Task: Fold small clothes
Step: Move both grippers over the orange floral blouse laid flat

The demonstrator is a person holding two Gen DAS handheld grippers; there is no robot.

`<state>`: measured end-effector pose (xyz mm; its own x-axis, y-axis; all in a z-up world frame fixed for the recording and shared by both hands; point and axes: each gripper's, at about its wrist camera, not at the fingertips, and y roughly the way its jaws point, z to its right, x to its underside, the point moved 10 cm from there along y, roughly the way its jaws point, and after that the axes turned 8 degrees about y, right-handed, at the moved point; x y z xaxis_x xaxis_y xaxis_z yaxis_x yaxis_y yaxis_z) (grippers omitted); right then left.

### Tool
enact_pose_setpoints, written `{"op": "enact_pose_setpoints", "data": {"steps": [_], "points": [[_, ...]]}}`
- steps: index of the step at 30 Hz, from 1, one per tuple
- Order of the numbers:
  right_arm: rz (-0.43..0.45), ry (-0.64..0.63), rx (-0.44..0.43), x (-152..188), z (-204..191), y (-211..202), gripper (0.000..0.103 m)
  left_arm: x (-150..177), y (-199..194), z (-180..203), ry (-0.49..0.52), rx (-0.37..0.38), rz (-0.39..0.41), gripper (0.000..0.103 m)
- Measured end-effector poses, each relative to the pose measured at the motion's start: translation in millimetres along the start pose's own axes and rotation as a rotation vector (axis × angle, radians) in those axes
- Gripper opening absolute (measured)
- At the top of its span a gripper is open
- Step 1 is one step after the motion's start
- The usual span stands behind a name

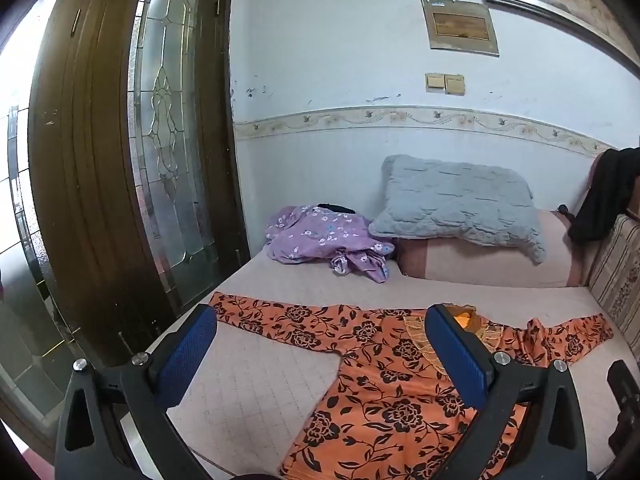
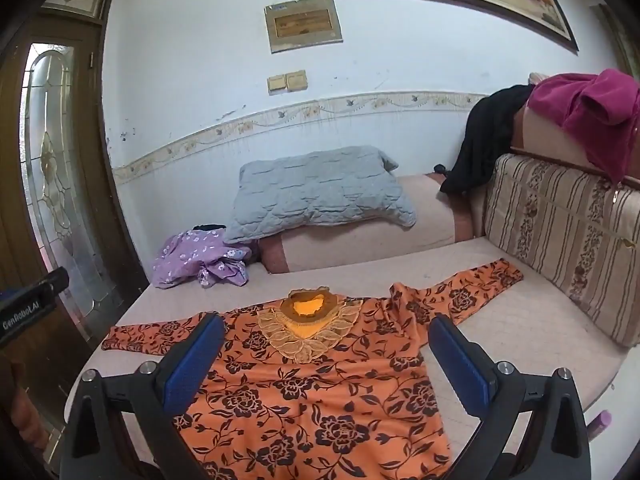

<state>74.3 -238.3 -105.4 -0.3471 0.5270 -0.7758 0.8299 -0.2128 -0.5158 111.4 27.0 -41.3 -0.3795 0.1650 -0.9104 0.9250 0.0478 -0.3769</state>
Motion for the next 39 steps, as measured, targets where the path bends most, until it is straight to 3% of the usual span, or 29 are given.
{"op": "enact_pose_setpoints", "data": {"steps": [10, 39], "points": [[0.01, -0.013, 0.019, 22.7, -1.1, -45.9, 0.103, 8.9, 16.7, 5.3, 0.004, -0.019, -0.011, 0.103], [-0.035, 0.002, 0.03, 21.6, 8.1, 4.9, 0.103, 4.0, 54.5, 42.4, 0.037, -0.001, -0.031, 0.103]]}}
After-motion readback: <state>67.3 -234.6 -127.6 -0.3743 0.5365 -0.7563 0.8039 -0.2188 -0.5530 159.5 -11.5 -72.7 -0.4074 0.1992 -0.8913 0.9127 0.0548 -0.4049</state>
